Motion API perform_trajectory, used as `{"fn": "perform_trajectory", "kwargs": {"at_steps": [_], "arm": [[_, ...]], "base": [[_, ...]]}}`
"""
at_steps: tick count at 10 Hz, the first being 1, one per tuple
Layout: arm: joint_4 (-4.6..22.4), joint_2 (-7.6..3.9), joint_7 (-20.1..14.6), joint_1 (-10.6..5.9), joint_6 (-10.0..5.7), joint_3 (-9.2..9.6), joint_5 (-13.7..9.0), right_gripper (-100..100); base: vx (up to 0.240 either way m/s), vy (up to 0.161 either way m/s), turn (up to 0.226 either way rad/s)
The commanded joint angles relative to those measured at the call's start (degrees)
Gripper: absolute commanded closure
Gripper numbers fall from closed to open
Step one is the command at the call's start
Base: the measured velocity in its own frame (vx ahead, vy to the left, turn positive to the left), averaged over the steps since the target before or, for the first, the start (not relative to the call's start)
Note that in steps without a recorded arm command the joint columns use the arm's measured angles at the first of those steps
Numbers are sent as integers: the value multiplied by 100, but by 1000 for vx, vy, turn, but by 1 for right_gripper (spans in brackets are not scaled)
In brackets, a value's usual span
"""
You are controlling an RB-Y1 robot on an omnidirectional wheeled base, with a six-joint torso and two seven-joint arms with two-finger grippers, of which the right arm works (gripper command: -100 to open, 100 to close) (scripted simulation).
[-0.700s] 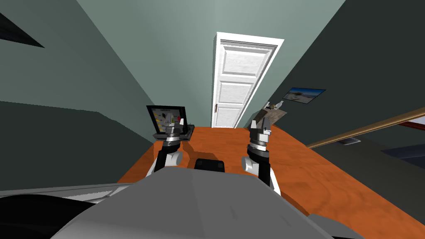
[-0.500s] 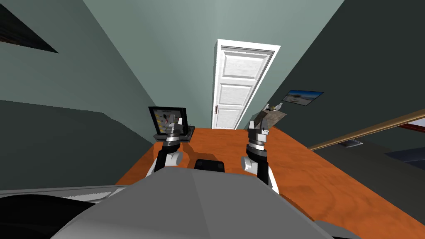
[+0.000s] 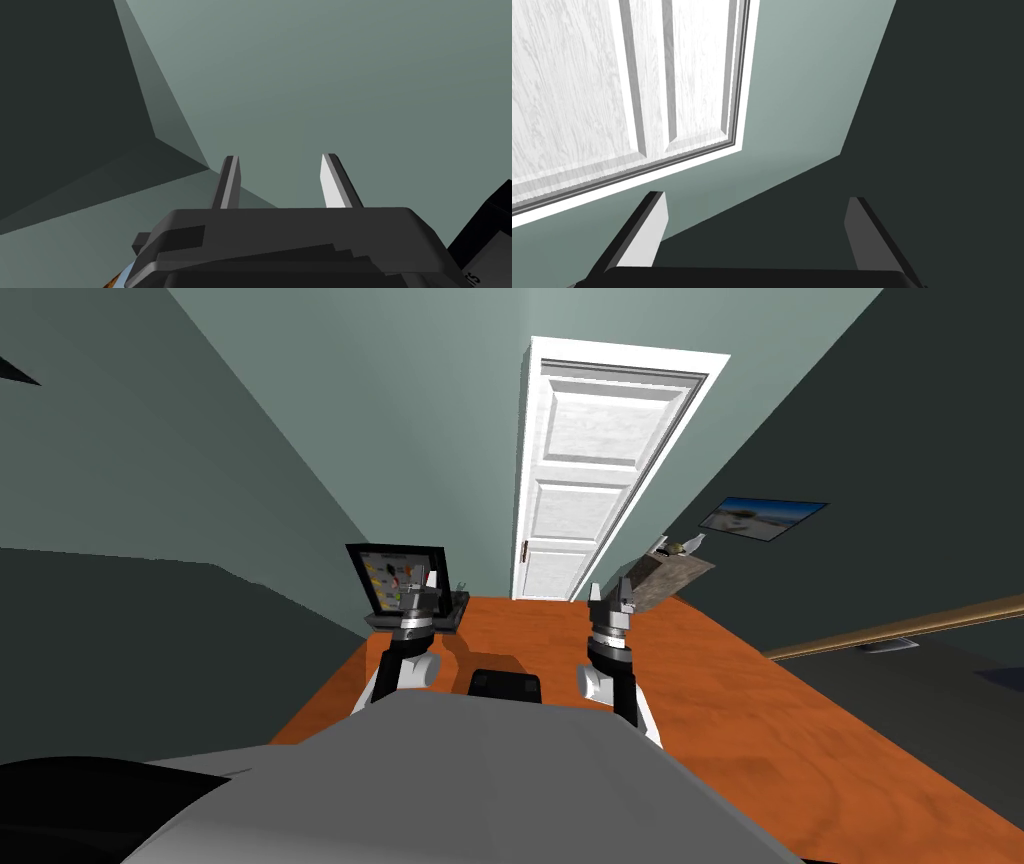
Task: Pull the door open
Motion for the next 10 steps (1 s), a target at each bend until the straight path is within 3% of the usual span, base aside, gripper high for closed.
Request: {"fn": "perform_trajectory", "kwargs": {"at_steps": [1, 10], "arm": [[161, -66, -200, -47, -29, 19, -83, -100], [1002, -325, -1126, -259, -209, 189, -482, -100]], "base": [[117, 18, 27], [96, 17, 27]]}}
